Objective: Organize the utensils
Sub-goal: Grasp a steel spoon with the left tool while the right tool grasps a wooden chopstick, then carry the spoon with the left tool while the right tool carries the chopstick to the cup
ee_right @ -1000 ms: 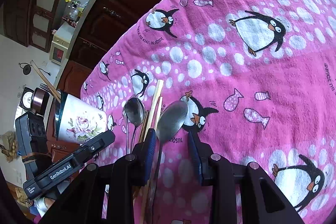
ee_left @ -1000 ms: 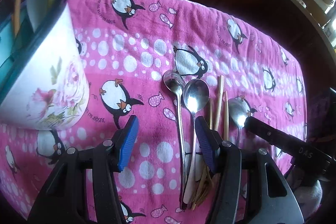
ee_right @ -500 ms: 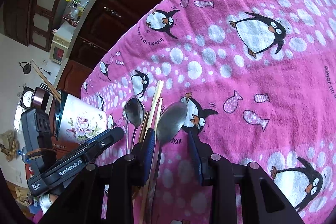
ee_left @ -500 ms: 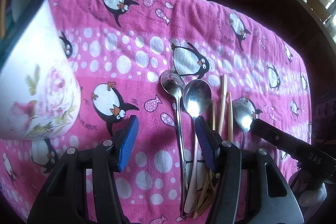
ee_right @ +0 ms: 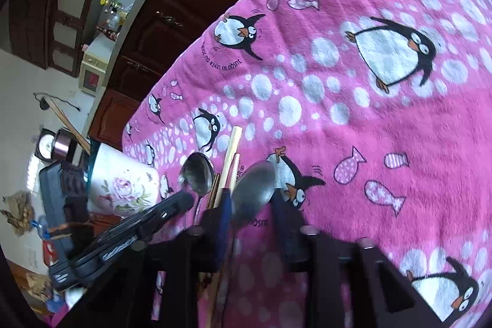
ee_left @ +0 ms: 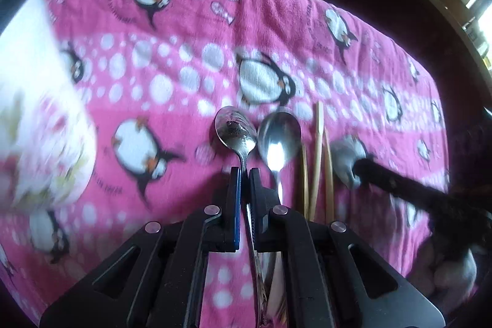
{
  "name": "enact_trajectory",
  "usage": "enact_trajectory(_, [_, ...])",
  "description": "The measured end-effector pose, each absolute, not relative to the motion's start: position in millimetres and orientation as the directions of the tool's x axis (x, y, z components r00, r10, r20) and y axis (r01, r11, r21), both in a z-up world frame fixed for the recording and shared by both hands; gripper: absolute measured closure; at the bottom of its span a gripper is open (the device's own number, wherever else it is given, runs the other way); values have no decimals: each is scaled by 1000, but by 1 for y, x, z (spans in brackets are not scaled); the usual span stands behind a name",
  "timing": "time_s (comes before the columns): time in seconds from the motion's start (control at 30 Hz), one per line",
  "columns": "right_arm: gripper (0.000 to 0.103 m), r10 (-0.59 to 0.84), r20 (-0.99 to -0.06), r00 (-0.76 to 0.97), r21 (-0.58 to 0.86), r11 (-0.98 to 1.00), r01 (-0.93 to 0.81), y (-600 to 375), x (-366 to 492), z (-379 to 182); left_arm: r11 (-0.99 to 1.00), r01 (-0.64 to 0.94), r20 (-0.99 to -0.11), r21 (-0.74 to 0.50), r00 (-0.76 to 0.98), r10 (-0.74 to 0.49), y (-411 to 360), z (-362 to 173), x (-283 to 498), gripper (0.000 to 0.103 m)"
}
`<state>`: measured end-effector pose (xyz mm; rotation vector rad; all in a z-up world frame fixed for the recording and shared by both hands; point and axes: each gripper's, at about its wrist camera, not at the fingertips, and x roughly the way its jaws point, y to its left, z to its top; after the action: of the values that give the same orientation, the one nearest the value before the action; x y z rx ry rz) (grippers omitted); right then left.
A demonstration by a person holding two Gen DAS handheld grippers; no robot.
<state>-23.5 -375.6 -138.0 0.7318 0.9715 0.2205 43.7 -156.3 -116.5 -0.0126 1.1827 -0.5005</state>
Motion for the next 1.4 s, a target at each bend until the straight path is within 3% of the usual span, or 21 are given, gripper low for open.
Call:
enact_trajectory(0.17, [99, 483, -663, 572, 643, 759, 103, -368, -32, -129, 877, 390, -889, -279, 242, -390, -122, -115, 11, 100])
enact_trajectory(0.4, [100, 491, -686, 537, 627, 773, 94, -365, -51, -133, 866, 406, -901, -291, 188, -391, -94, -119, -33, 100])
enact_trajectory(0.47, [100, 495, -670, 553, 651, 751, 115, -371, -53, -136, 869, 386, -896, -309, 187, -402, -91, -119, -31, 92])
enact_trajectory(0.53, [94, 527, -633, 566, 701, 700, 132, -378, -52, -139, 865, 379, -892, -329, 176, -417, -91, -121, -27, 78])
enact_trajectory(0.57, [83, 543, -617, 570, 723, 676, 139, -380, -51, -141, 861, 379, -890, -338, 169, -423, -92, -121, -25, 75])
enact_trajectory(0.63, [74, 549, -601, 581, 739, 658, 144, -382, -47, -143, 862, 393, -894, -320, 175, -412, -95, -119, -21, 73])
enact_trajectory(0.8, [76, 603, -537, 590, 810, 565, 160, -387, -27, -157, 864, 409, -900, -293, 188, -394, -107, -120, -13, 71])
enact_trajectory(0.87, [91, 605, -529, 596, 818, 551, 167, -384, -18, -162, 859, 427, -900, -283, 191, -391, -112, -120, -11, 77])
enact_trajectory(0.93, [97, 612, -516, 599, 827, 537, 163, -383, -15, -164, 860, 437, -904, -264, 199, -378, -114, -122, -10, 98])
enact_trajectory(1.4, [101, 557, -492, 669, 700, 710, -77, -352, -67, -47, 800, 467, -787, -378, 293, -543, -71, -46, -45, 101])
